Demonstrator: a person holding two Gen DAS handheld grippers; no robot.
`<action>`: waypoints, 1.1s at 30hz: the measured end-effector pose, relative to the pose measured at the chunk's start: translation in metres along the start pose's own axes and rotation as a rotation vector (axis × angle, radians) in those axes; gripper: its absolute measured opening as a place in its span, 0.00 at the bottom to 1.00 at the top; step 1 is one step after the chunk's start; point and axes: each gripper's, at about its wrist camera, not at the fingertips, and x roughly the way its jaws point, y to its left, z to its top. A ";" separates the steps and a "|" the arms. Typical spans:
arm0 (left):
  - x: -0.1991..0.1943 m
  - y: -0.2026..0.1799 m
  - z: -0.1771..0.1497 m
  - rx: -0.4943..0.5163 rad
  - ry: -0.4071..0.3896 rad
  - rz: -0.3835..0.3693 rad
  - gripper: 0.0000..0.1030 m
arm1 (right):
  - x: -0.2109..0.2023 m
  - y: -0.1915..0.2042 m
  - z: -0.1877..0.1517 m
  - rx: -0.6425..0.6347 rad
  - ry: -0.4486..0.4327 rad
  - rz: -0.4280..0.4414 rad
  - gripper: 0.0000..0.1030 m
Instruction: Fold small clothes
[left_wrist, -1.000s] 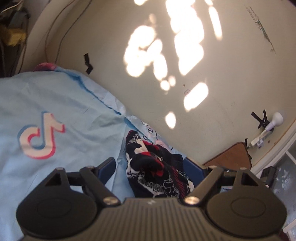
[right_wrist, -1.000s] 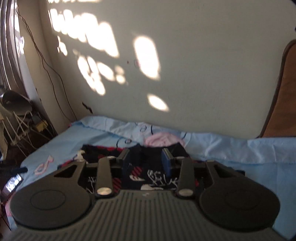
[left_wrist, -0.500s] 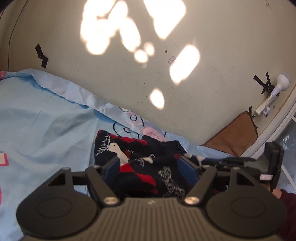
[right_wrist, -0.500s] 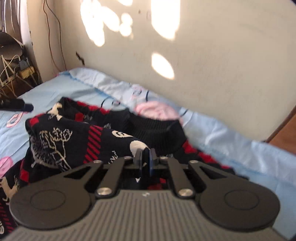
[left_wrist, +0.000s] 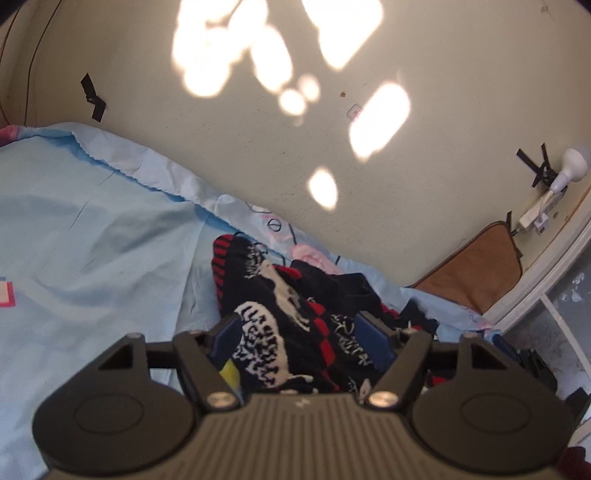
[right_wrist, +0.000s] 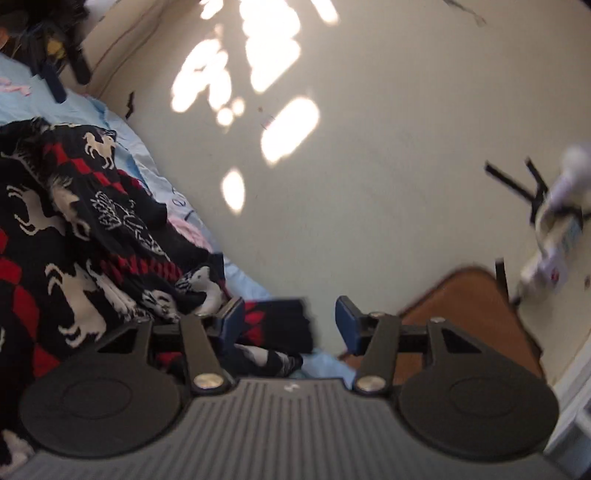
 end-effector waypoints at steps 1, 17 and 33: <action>0.005 0.000 -0.001 0.004 0.020 0.017 0.67 | -0.002 -0.012 -0.003 0.082 0.032 -0.007 0.54; 0.022 0.024 -0.011 -0.090 0.066 0.132 0.10 | 0.141 -0.083 -0.031 1.013 0.484 0.145 0.17; 0.009 0.060 -0.016 -0.268 0.002 0.079 0.38 | 0.100 -0.068 -0.025 1.067 0.455 0.247 0.21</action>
